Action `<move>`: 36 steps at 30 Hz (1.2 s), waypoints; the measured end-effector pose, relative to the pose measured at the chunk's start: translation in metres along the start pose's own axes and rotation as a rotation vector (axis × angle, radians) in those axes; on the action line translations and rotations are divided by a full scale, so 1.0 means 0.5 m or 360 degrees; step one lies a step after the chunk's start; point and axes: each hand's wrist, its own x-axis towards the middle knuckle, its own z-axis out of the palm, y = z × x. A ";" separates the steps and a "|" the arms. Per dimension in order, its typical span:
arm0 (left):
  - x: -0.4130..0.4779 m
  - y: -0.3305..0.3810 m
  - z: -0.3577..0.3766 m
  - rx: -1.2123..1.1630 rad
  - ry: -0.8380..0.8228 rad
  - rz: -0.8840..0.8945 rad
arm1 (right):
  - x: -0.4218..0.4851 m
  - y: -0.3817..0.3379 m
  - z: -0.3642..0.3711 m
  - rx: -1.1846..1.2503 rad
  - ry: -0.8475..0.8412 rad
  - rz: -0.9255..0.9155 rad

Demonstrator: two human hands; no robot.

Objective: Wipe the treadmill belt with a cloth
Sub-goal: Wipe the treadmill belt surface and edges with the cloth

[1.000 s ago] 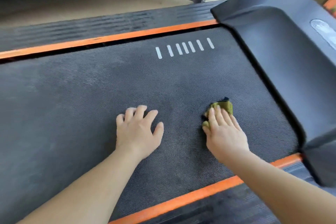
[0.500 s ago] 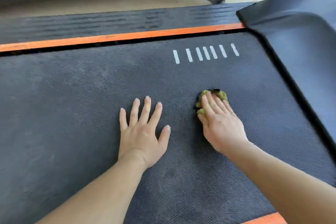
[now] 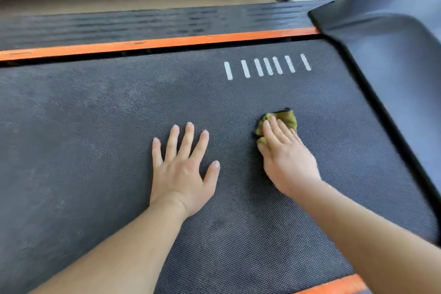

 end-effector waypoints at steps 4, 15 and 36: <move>0.001 0.002 0.002 -0.0015 0.0028 -0.0001 | -0.101 -0.097 0.040 0.0051 0.0094 -0.0320; 0.000 0.000 0.003 -0.0002 0.0018 -0.0002 | -0.104 0.050 0.000 0.0088 -0.0027 0.0635; 0.000 -0.006 0.011 -0.0021 0.0068 0.0018 | -0.284 -0.113 0.037 0.0086 -0.0169 -0.0654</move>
